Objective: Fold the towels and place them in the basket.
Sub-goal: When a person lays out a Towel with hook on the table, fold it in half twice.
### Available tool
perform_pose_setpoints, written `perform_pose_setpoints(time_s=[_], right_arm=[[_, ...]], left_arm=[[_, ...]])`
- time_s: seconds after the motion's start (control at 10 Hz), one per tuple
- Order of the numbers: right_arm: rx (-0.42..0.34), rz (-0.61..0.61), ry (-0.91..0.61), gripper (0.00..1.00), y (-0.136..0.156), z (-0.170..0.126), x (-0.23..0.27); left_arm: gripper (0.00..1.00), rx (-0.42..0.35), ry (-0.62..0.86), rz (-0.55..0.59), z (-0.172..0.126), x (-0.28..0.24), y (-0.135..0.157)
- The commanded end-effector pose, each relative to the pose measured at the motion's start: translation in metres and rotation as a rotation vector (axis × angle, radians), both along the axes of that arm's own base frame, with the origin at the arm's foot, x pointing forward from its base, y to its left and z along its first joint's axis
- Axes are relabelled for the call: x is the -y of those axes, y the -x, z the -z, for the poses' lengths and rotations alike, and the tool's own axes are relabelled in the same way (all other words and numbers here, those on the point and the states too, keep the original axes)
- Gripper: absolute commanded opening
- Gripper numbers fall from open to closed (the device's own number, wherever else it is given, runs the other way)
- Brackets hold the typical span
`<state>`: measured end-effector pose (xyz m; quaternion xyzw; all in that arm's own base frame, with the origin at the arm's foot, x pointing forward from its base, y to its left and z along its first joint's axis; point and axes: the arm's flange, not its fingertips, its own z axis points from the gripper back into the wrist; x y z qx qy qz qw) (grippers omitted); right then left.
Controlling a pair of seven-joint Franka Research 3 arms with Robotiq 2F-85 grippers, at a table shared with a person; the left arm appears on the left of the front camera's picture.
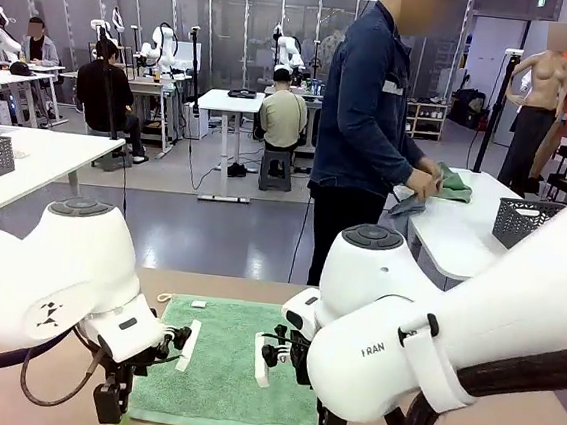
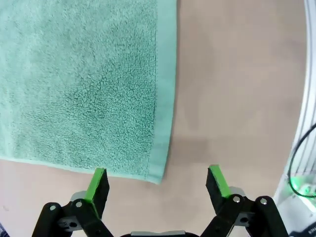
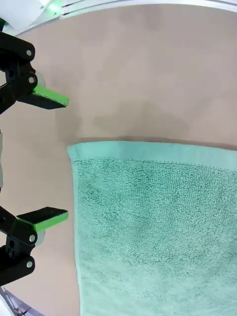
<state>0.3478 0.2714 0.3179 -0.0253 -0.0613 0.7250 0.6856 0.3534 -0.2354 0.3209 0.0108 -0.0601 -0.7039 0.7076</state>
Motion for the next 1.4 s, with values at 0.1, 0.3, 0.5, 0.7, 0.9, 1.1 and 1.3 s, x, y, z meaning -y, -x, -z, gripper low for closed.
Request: perform_pose_setpoints(time_s=[0.1, 0.3, 0.5, 0.7, 0.9, 1.1, 1.3], right_arm=[[-0.007, 0.048, -0.013, 1.0, -0.003, 0.013, -0.015], [-0.007, 0.064, -0.009, 1.0, -0.005, 0.018, -0.018], [-0.013, 0.072, 0.0, 1.0, -0.006, 0.024, -0.02], [-0.029, 0.081, -0.008, 1.0, -0.01, 0.029, -0.021], [-0.036, 0.091, -0.002, 1.0, -0.012, 0.032, -0.018], [-0.05, 0.106, -0.004, 1.0, -0.016, 0.035, -0.016], [-0.055, 0.11, 0.001, 1.0, -0.019, 0.036, -0.016]], left_arm=[[1.0, 0.006, 0.015, -0.016, 0.028, -0.026, 0.024], [1.0, -0.003, 0.017, -0.009, 0.033, -0.027, 0.021], [1.0, -0.016, 0.012, -0.006, 0.037, -0.027, 0.021], [1.0, -0.033, 0.015, -0.007, 0.041, -0.027, 0.02], [1.0, -0.043, 0.017, -0.009, 0.043, -0.026, 0.021], [1.0, -0.048, 0.019, -0.004, 0.044, -0.025, 0.02], [0.84, -0.05, 0.02, -0.012, 0.044, -0.024, 0.019]])
